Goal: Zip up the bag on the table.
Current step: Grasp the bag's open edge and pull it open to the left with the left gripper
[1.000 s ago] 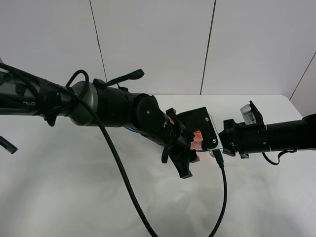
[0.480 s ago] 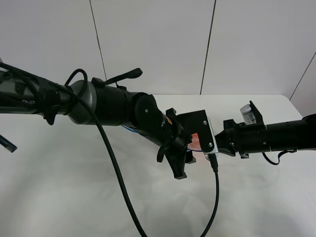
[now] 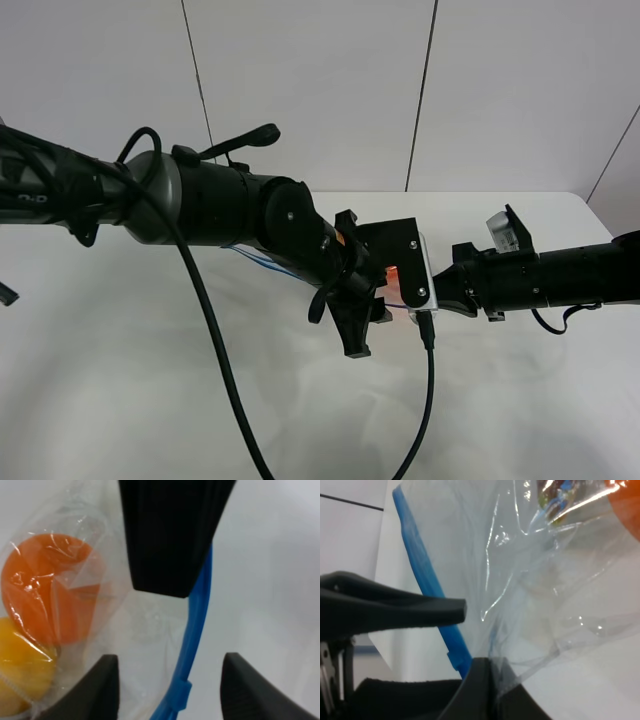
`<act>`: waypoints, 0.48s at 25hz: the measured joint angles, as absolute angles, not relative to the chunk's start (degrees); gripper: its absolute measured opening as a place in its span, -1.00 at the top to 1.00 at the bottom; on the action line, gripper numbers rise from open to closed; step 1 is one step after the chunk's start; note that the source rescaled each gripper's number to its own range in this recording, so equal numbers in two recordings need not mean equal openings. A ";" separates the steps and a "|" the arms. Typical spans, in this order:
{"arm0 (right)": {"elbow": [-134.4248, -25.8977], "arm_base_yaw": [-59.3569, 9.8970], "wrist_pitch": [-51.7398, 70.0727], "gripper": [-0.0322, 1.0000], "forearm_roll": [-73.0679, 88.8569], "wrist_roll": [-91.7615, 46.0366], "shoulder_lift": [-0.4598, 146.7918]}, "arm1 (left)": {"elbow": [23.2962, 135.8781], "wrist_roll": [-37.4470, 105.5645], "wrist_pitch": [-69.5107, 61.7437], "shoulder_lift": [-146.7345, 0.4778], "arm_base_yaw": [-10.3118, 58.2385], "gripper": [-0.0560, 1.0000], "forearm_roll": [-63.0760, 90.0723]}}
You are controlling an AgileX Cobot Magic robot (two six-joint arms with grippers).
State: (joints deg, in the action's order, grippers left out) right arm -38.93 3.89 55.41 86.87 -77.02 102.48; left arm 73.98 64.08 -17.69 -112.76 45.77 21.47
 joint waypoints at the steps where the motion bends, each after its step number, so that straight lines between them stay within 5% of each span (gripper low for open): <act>1: -38.93 3.89 55.36 0.94 86.87 -77.02 102.48 | 74.05 64.08 -17.81 -112.76 45.77 -0.10 21.35; 6: -38.93 3.89 55.30 0.94 86.87 -77.02 102.48 | 74.04 64.08 -18.79 -112.76 45.77 0.17 21.20; 12: -38.93 3.89 55.30 0.94 86.87 -77.02 102.48 | 74.04 64.08 -17.92 -112.76 45.77 0.19 21.05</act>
State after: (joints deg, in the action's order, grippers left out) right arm -38.93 3.89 55.30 86.87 -77.02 102.48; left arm 74.04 64.08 -17.92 -112.76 45.77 21.05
